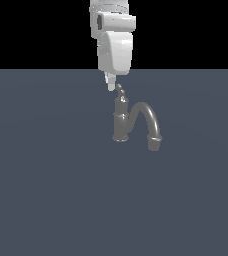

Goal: Turn on the faucet by rotating a designated handle.

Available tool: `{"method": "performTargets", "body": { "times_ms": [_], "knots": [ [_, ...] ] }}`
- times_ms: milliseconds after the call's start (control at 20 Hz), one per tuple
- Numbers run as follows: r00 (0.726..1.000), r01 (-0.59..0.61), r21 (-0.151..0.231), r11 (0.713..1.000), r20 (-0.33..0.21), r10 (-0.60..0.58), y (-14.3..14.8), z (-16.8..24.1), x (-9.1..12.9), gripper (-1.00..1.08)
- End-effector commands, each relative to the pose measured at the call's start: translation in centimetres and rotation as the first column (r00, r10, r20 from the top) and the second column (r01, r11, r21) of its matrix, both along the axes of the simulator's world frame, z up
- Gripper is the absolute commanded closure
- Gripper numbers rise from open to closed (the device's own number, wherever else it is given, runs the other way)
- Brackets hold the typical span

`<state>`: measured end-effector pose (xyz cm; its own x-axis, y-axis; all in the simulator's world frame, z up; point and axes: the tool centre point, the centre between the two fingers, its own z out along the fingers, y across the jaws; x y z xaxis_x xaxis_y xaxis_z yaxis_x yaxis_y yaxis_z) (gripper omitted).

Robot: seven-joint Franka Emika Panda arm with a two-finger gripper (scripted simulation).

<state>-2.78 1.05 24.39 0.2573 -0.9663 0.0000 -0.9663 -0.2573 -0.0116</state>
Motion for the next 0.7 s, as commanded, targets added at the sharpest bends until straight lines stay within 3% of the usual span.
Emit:
{"method": "performTargets", "body": {
  "times_ms": [0, 150, 200, 650],
  "knots": [
    [1.000, 0.015, -0.003, 1.000, -0.010, -0.015, -1.8, -0.2, -1.0, 1.08],
    [1.000, 0.014, -0.003, 1.000, -0.011, -0.014, -2.6, -0.2, -1.5, 1.08],
    [1.000, -0.003, -0.001, 1.000, -0.004, 0.003, -1.2, 0.0, -1.0, 1.08],
    [1.000, 0.006, -0.002, 1.000, -0.008, -0.006, -6.8, -0.1, 0.2, 1.08]
  ]
}}
